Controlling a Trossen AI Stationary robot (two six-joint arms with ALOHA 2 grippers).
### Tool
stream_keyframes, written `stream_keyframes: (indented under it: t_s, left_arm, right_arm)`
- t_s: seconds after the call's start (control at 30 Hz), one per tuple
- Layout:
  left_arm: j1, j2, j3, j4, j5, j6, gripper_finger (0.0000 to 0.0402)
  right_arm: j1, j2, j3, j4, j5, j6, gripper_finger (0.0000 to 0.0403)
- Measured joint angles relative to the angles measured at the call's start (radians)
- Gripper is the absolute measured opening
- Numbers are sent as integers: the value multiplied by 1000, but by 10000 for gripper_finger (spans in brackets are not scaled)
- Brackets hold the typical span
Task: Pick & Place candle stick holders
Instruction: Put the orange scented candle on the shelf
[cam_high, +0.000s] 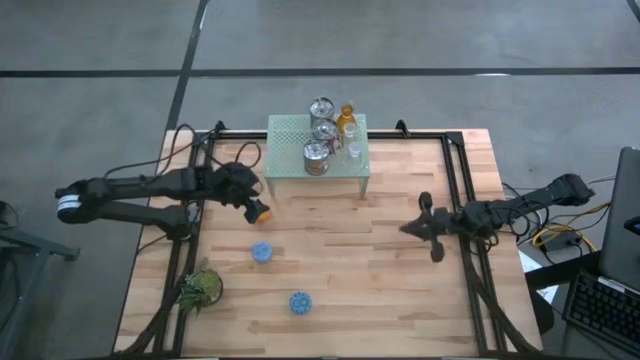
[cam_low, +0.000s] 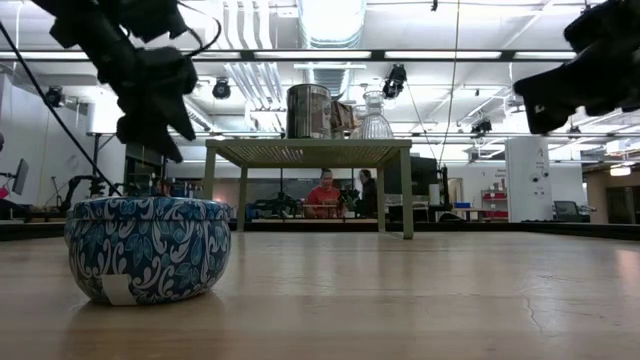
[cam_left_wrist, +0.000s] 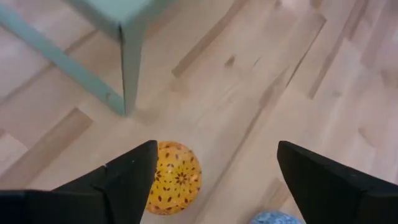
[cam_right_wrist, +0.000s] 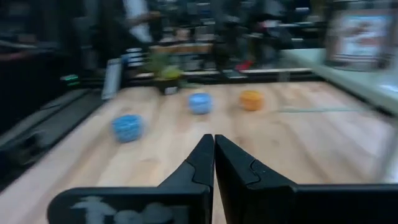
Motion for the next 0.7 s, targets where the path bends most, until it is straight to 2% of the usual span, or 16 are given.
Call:
stream_keyframes:
  t_s: [0.27,0.43,0.7]
  left_arm:
    - [-1,22,-84,97,-1,-26,335]
    - [-1,41,-115,96,-52,-19,337]
    - [-8,91,-171,149,-63,-21,335]
  right_arm:
    - [1,-36,0,-55,-161,-6,8]
    - [0,-32,0,-110,-162,28,8]
    - [0,-32,0,-105,-127,29,8]
